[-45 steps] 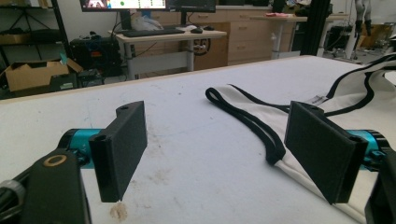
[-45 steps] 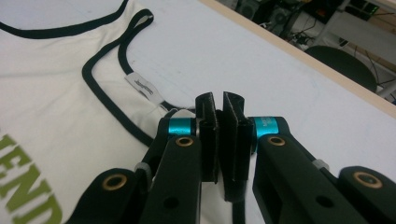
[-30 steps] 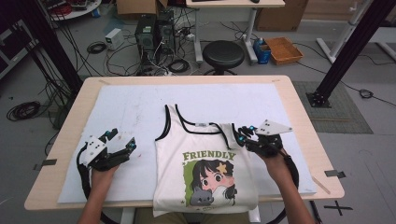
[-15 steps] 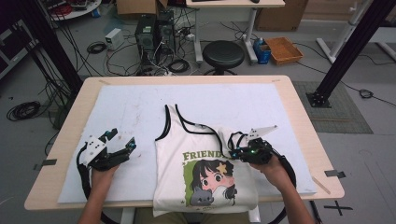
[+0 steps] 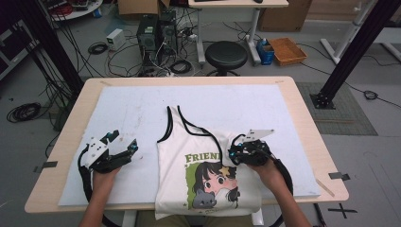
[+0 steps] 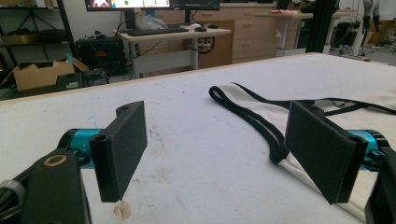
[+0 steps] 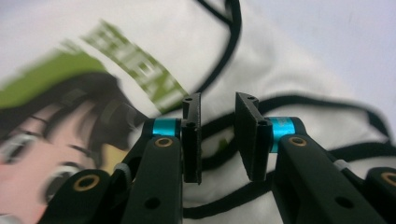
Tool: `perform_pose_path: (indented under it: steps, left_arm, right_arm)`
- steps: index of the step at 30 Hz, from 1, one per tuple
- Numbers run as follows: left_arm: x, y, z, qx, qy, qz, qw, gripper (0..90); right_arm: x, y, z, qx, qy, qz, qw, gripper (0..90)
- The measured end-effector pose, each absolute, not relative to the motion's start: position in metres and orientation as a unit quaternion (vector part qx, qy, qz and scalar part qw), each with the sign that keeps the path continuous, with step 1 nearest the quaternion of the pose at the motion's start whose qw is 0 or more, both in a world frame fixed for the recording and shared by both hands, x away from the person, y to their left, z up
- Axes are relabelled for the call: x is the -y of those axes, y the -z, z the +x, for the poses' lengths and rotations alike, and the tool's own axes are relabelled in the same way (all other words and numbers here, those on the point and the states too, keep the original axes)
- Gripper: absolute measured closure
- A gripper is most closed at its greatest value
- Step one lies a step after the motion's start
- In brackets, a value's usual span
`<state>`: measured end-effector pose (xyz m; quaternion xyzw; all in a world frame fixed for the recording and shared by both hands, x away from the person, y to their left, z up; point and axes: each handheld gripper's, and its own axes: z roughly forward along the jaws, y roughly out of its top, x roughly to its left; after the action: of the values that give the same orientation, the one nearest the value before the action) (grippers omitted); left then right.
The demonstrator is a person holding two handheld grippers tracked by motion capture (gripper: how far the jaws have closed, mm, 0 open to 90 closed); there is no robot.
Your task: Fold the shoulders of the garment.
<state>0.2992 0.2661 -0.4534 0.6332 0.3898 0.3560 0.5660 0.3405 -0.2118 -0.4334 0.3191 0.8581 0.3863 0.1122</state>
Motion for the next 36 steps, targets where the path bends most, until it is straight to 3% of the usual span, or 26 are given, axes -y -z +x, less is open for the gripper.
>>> perform_pose_path:
  steps: [4, 12, 20, 23, 25, 28, 30, 31, 36]
  left_arm:
    - [-0.266, 0.453, 0.299, -0.390, -0.356, 0.634, 0.565, 21.3]
    - [-0.266, 0.453, 0.300, -0.398, -0.356, 0.633, 0.561, 21.3]
    - [-0.255, 0.433, 0.307, -0.402, -0.328, 0.624, 0.584, 21.3]
    - [-0.243, 0.424, 0.316, -0.393, -0.325, 0.634, 0.581, 21.3]
    - [-0.234, 0.417, 0.325, -0.393, -0.319, 0.638, 0.580, 21.3]
    - [-0.218, 0.406, 0.341, -0.386, -0.310, 0.657, 0.568, 21.3]
    - [-0.212, 0.402, 0.347, -0.384, -0.307, 0.665, 0.563, 21.7]
    - [-0.201, 0.398, 0.359, -0.382, -0.296, 0.681, 0.550, 23.1]
    - [-0.177, 0.403, 0.398, -0.429, -0.259, 0.716, 0.487, 27.4]
  right_arm:
    - [0.219, 0.439, 0.345, -0.868, -0.342, 0.333, 0.140, 83.0]
    - [0.248, 0.428, 0.344, -0.822, -0.390, 0.379, 0.171, 77.3]
    - [0.220, 0.446, 0.351, -0.853, -0.350, 0.344, 0.178, 85.2]
    - [0.211, 0.446, 0.347, -0.866, -0.358, 0.312, 0.157, 84.6]
    - [0.211, 0.444, 0.348, -0.866, -0.367, 0.309, 0.143, 79.2]
    - [0.220, 0.437, 0.349, -0.843, -0.395, 0.327, 0.163, 76.5]
    - [0.228, 0.433, 0.350, -0.828, -0.399, 0.352, 0.178, 66.7]
    - [0.231, 0.432, 0.351, -0.821, -0.400, 0.363, 0.183, 61.5]
    - [0.242, 0.433, 0.352, -0.805, -0.409, 0.387, 0.187, 52.3]
